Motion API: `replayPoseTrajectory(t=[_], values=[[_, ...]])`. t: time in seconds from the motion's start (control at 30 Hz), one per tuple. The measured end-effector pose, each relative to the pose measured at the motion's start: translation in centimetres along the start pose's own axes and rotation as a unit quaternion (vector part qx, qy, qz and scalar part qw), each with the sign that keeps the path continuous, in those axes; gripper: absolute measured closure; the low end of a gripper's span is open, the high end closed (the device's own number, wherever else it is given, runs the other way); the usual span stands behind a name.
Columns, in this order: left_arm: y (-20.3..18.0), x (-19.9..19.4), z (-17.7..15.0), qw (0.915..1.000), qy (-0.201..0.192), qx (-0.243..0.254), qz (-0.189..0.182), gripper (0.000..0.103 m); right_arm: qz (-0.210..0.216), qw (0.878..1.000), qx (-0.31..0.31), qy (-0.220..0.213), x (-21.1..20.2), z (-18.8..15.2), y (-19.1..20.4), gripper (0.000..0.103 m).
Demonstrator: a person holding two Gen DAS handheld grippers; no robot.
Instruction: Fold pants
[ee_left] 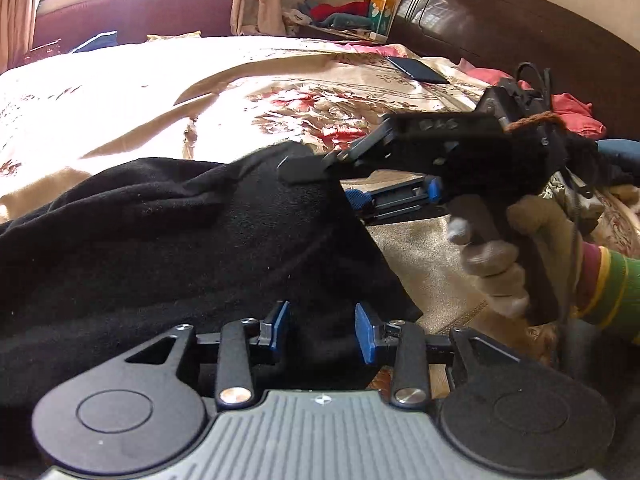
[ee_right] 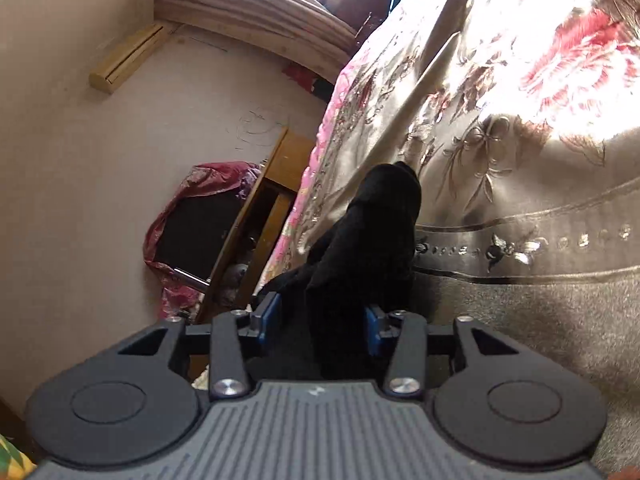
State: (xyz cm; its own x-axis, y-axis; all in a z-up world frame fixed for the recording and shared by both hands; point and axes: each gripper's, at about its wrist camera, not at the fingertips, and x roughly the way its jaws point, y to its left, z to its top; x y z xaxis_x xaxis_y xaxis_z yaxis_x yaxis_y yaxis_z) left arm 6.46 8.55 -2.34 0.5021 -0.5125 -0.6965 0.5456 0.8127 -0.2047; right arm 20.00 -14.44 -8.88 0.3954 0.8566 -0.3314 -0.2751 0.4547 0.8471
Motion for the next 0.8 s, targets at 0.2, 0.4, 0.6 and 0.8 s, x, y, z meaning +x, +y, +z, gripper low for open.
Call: replayPoseTrajectory(t=[0.2,0.4,0.6,0.8], values=[[1.7,-1.1,0.6,0.9986,-0.01,0.007,0.052,0.054,0.018,0.999,0.041,-0.006,0.3,0.1,0.2,0.083],[2.8,1.3,0.5,0.9981,0.003,0.003,0.061,0.053,-0.037,0.995,0.088,-0.021,-2.1,-1.3,-1.1,0.09],[-0.9,2.9,0.9,0.9995,-0.002,0.025,-0.019,0.053,-0.103,0.989,0.094,-0.047,-8.1,-0.8,-1.5,0.092],[-1.7,1.4,1.2,0.9978,-0.04,0.049,-0.019,0.053,-0.165,0.977,0.111,-0.075,-13.3,-1.6,0.9,0.092]])
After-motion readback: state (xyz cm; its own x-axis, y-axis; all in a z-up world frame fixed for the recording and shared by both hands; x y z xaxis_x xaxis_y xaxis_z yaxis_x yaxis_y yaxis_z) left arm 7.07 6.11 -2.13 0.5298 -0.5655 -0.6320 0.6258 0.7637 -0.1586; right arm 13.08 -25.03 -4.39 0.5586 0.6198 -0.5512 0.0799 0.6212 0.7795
